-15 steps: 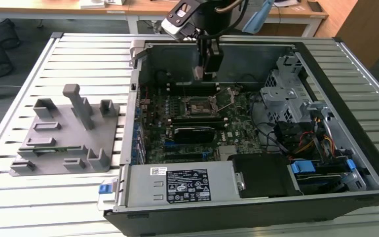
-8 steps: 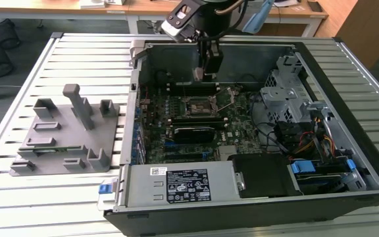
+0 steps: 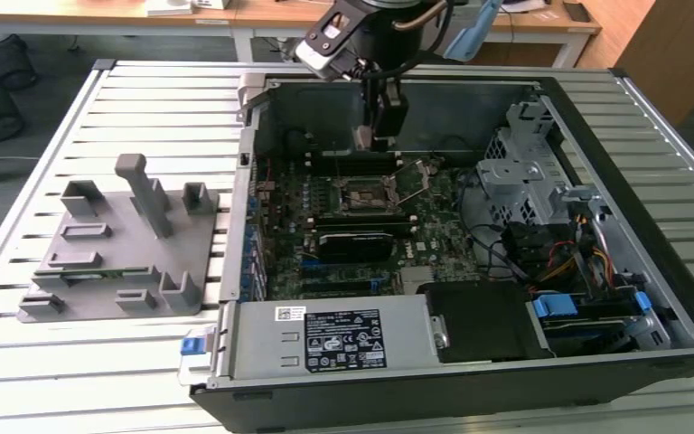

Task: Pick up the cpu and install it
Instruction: 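Place the cpu into insertion slot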

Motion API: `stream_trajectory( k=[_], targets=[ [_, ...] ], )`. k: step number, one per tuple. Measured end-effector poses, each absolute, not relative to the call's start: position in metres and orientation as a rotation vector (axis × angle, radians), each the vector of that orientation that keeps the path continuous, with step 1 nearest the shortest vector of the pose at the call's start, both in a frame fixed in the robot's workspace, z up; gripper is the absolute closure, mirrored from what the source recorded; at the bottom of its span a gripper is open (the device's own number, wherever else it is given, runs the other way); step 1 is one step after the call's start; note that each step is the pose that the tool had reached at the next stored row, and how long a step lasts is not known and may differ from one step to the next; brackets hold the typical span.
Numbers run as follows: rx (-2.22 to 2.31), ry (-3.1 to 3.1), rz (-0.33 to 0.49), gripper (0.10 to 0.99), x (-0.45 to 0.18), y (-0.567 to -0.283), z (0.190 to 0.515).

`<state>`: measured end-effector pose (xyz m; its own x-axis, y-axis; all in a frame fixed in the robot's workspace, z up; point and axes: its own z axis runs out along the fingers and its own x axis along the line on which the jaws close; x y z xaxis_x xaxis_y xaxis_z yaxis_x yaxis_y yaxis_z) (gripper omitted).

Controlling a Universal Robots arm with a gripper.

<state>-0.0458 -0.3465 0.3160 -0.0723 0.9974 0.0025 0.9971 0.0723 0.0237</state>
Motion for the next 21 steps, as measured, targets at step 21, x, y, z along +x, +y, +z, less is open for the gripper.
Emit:
stream_trajectory(
  k=[21],
  targets=[
    [2.141, 2.276, 0.026, 0.561, -0.0451, -0.3462, 0.3066]
  ],
)
